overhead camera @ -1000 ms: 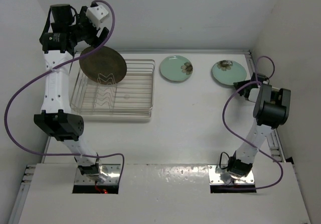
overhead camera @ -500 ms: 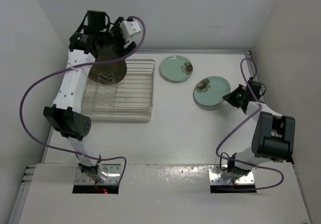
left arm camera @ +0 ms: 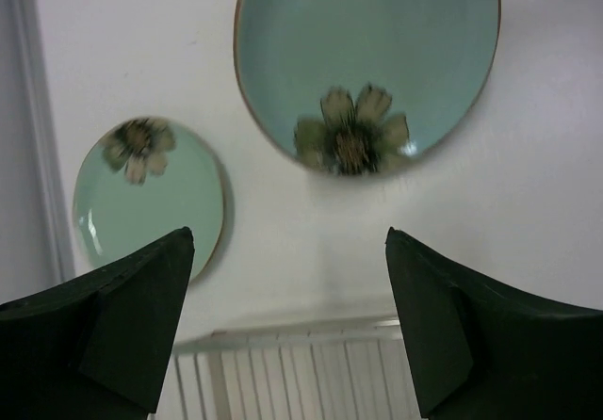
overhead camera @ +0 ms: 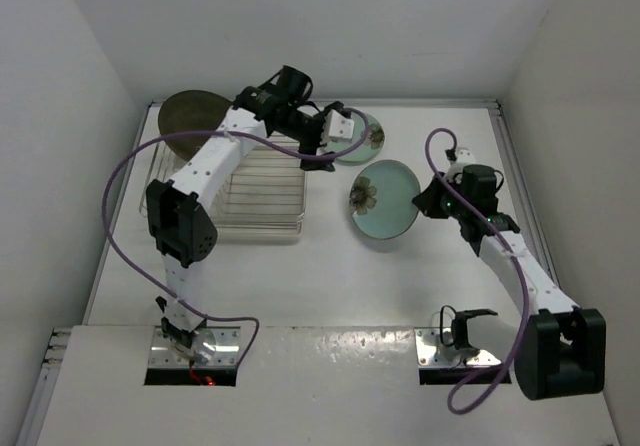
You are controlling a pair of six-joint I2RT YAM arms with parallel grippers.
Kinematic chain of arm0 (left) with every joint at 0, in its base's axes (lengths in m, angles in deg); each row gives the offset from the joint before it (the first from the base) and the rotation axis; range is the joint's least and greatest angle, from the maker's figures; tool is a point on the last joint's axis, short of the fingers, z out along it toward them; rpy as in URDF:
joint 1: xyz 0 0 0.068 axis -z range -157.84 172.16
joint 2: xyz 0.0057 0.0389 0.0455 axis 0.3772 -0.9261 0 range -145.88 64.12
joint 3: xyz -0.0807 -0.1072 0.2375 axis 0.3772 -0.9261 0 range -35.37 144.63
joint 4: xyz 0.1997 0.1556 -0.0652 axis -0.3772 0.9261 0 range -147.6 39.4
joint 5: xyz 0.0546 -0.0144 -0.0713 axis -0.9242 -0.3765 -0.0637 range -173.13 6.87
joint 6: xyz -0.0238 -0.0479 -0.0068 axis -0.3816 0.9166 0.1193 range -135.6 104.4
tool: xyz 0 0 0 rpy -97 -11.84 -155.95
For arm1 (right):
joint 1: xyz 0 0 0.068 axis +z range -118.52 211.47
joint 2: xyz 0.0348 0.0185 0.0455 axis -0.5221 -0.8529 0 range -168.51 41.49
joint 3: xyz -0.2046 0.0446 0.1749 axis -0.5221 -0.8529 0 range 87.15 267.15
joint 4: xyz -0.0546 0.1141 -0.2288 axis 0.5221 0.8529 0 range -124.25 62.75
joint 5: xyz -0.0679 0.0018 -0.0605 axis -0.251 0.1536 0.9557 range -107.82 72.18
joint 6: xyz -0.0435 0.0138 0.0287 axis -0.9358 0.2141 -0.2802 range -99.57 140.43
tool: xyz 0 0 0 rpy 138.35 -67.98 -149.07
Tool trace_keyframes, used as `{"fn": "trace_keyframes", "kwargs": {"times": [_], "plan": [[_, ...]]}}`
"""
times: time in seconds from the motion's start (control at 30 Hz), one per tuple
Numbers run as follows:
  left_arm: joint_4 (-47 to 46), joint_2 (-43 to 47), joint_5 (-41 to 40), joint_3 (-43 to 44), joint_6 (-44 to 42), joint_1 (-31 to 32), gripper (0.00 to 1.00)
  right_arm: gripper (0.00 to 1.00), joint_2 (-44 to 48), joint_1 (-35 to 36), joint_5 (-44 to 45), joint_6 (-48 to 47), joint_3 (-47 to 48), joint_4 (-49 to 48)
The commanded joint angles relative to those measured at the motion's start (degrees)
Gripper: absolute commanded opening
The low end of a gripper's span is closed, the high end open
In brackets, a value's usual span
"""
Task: Load the plates into the dish rack
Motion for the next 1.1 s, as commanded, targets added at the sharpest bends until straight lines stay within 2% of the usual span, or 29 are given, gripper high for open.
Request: {"fn": "trace_keyframes", "kwargs": {"times": [0.0,0.07,0.2,0.43,0.53,0.6,0.67,0.7,0.73,0.8,0.9,0.97,1.0,1.03,1.07], "plan": [[0.68,-1.44,7.64,2.89,-4.63,2.76,0.88,0.0,4.37,7.09,-2.43,-5.1,4.34,-3.41],[0.68,-2.22,9.23,3.43,-4.63,3.47,0.89,0.0,5.08,11.47,-1.72,-7.64,6.53,-1.9],[1.21,-2.23,13.89,3.95,-5.15,4.7,0.9,0.0,5.69,15.28,-0.49,-12.21,10.84,-1.37],[2.26,-2.76,15.82,-2.81,-4.63,8.12,0.9,0.0,5.78,20.03,-0.14,-15.57,14.46,-1.72],[2.27,-3.9,15.83,-2.81,-3.14,8.75,0.85,0.0,6.57,21.71,0.39,-16.18,14.28,-2.78],[2.27,-4.52,15.83,-2.81,-1.99,9.27,0.75,0.0,7.27,22.23,0.65,-16.1,14.11,-3.39],[2.27,-5.13,15.83,-2.29,-1.99,9.88,0.57,0.0,7.8,22.84,1.26,-16.45,14.02,-3.57],[2.27,-5.13,15.83,-1.76,-1.99,9.89,0.32,0.0,7.89,23.19,1.53,-16.54,14.02,-3.57],[2.27,-5.13,15.31,-1.76,-1.99,9.89,0.19,0.0,8.07,23.37,1.53,-16.8,14.02,-3.66],[2.27,-5.13,14.69,0.43,-0.42,9.89,0.0,0.0,8.51,23.63,1.88,-16.89,13.75,-3.48],[2.79,-5.13,13.03,4.65,0.73,9.89,0.0,0.0,9.91,23.81,3.97,-16.63,13.58,-4.18],[2.79,-4.61,11.71,8.59,1.26,9.89,0.0,0.27,11.75,23.99,5.39,-15.84,12.97,-4.18],[3.31,-4.0,11.7,9.83,1.26,9.89,0.0,0.45,12.98,23.9,7.66,-15.92,12.88,-6.45],[3.32,-3.99,11.7,11.06,1.87,9.37,0.0,0.71,14.73,23.99,8.47,-16.7,12.35,-6.9],[3.32,-3.12,11.18,13.34,1.88,8.75,0.0,0.78,15.53,23.99,9.43,-17.23,12.09,-7.26]]}}
